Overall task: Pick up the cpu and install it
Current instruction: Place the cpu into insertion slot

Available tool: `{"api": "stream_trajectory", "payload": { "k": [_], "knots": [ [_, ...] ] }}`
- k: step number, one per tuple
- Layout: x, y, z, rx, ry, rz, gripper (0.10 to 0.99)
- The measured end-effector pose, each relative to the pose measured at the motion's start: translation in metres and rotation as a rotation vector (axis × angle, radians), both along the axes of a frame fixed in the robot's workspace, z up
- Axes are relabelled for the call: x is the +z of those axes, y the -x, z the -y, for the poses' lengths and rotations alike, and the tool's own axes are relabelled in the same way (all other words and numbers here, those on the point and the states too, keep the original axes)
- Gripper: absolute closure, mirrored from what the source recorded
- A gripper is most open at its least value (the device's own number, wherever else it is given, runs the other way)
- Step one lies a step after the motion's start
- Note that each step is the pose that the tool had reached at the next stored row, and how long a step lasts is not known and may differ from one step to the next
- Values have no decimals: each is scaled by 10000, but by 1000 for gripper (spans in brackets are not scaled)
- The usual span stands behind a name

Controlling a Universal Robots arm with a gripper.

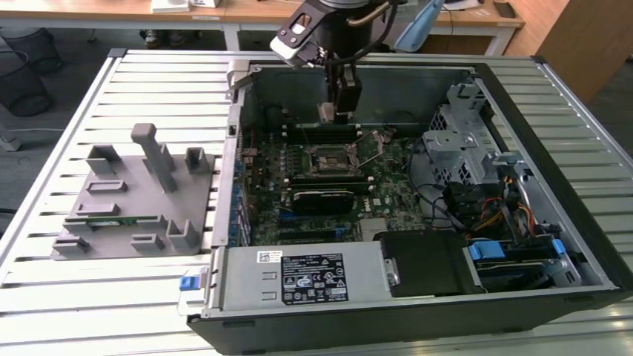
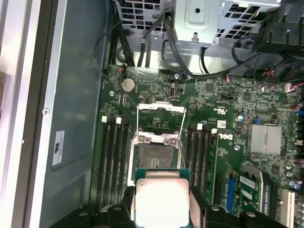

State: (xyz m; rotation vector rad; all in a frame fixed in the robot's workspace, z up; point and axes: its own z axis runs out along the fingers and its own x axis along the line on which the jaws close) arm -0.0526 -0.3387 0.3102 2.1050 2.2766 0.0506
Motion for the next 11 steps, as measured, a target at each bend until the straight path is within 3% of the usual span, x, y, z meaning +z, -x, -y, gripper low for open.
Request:
{"api": "stream_trajectory", "payload": {
  "k": [11],
  "knots": [
    [-199,-5,-63,-253,1,-1,549]
  ]
}}
